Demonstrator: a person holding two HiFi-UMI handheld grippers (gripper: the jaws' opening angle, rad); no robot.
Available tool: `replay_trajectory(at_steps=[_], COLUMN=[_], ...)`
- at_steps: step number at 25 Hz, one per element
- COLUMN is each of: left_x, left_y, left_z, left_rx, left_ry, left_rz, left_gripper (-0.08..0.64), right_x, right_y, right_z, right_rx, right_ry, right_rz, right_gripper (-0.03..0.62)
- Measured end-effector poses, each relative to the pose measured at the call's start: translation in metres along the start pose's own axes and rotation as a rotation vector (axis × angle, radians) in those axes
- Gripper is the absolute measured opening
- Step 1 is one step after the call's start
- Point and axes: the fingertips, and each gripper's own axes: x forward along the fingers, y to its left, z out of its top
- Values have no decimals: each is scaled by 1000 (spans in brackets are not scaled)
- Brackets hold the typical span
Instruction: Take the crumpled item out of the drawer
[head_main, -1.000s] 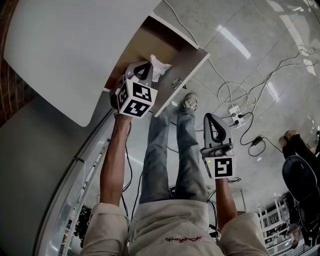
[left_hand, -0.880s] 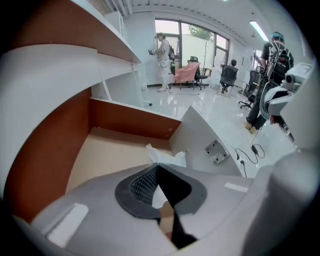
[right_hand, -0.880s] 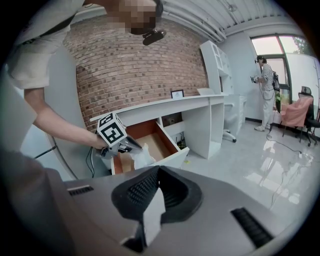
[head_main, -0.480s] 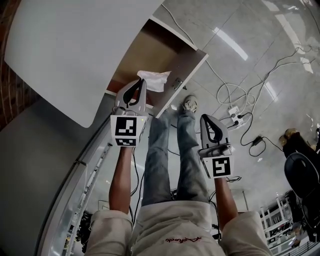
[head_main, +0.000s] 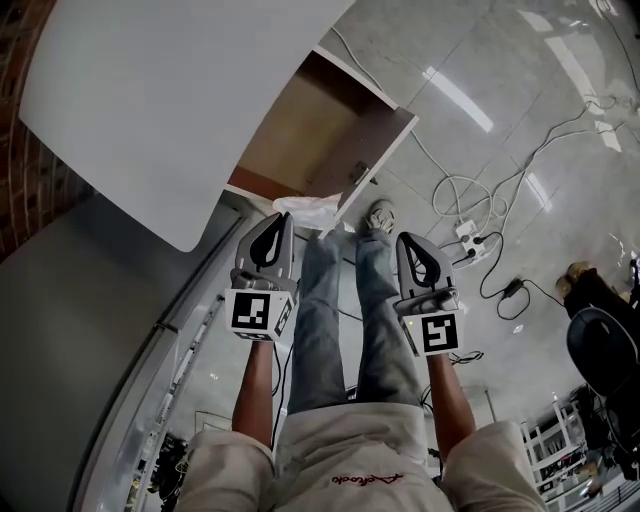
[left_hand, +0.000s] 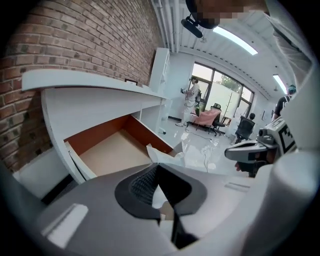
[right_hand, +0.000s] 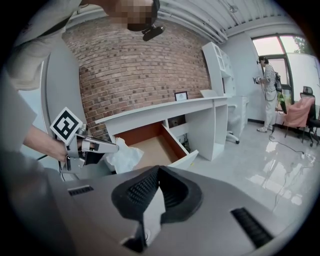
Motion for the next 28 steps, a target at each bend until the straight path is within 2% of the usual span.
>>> replay_trajectory(at_steps=[7,12,20,25,28], left_x=[-25,-41,-66,-71,-87], left_y=[-19,-41,-72,-78,-87], left_z=[23,59,138,205,232], left_rx=[-35,-17,30,87,90], left_ry=[-33,-70,-146,-237,-268], left_rz=[-18,-42,-74,-75,-72], left_gripper=[11,11,11,11,11], right_x=[-13,-27,-69,-83,-104], right_y=[1,-10,-33,-54,-54], right_z=[22,57,120,182,211], right_rx=[1,-19,-20,-55,-63], right_ry=[-32,-78,-148,-253,-285], right_rz=[-14,-45,-107,-145,-155], right_gripper=[12,12,12,12,12])
